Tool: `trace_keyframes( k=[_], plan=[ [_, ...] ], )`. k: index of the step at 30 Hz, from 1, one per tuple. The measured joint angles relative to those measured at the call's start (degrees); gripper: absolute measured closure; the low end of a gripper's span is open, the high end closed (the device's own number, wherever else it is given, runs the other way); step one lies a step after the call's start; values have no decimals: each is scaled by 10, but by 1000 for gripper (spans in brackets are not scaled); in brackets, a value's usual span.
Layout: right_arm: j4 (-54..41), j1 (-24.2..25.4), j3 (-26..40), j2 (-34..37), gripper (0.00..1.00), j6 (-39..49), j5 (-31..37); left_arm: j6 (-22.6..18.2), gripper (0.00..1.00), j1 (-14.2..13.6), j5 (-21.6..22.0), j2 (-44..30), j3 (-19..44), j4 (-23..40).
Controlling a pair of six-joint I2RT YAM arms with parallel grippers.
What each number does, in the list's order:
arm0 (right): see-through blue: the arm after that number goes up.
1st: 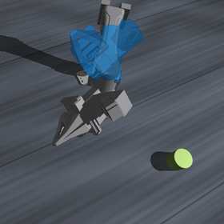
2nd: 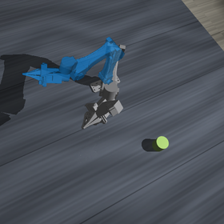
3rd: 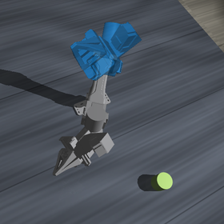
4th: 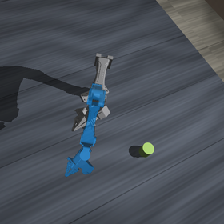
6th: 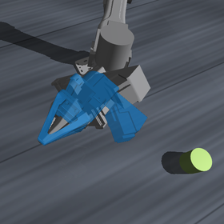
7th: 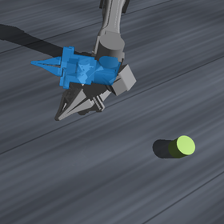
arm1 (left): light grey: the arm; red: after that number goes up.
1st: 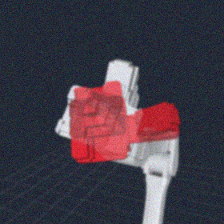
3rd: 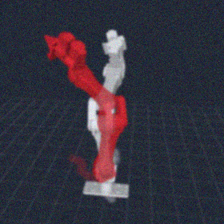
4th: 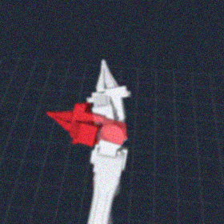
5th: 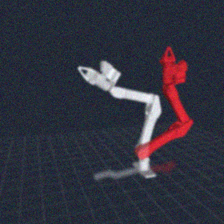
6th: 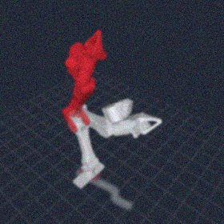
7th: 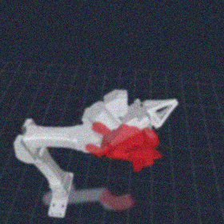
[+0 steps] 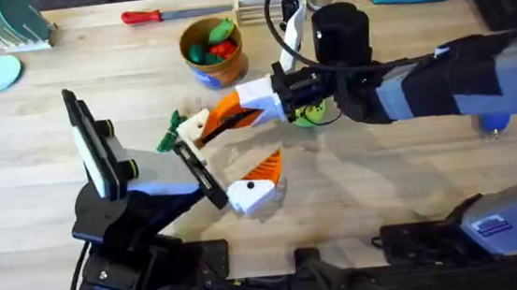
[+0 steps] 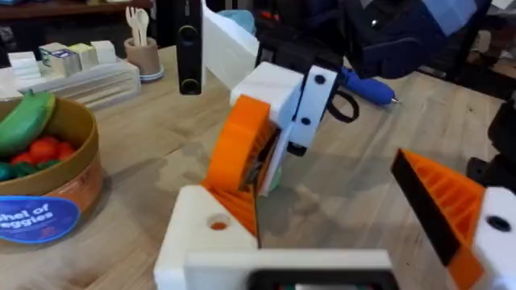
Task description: Pick up the gripper from the table and insert it into the empty holder that is missing its gripper. Then pick up a screw, insert it into the mounting hole, and use the screwdriver to tighten it. Finally, clean up the table by picking up the vegetable and placing it into the bucket.
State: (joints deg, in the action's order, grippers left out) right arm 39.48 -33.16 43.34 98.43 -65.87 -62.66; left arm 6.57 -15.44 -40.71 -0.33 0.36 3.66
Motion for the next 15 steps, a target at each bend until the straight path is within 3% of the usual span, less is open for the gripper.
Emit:
trace_keyframes(
  k=[15],
  plan=[
    [4, -16, 2, 0, 995, -2, 38, 9, 9, 4, 18, -1, 0, 0]
  ],
)
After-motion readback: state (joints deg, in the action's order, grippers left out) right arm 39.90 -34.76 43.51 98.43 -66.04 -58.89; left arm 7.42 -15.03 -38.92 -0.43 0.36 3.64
